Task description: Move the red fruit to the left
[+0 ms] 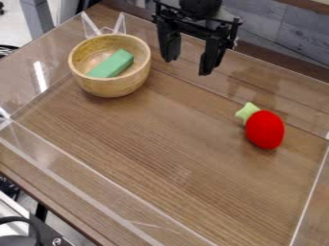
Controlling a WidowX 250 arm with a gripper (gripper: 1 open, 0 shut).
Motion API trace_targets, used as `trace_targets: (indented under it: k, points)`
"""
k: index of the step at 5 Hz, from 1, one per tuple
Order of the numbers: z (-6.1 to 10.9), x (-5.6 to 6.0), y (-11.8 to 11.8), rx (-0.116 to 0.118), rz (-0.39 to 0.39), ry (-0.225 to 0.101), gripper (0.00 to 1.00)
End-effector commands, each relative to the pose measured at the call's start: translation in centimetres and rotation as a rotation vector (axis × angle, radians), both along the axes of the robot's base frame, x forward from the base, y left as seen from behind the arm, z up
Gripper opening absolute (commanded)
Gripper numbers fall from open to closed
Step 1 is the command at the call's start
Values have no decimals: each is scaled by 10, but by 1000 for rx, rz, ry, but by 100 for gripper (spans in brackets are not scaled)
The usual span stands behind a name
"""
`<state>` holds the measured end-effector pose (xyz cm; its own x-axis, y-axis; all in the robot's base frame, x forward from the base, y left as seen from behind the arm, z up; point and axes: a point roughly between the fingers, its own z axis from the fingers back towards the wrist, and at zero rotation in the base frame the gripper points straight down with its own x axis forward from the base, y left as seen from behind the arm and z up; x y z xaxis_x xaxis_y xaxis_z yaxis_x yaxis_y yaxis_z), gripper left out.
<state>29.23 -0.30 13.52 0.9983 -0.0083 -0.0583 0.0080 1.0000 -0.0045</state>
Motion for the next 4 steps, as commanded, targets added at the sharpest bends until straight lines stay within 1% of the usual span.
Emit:
trace_targets:
  k: [1, 2, 3, 4]
  points:
    - [-8, -3, -11, -8, 1, 20, 100]
    - [-12, 7, -35, -19, -49, 23, 100]
    - [-17, 19, -67, -27, -86, 14, 100]
    - [-26, 26, -101, -31, -124, 12, 100]
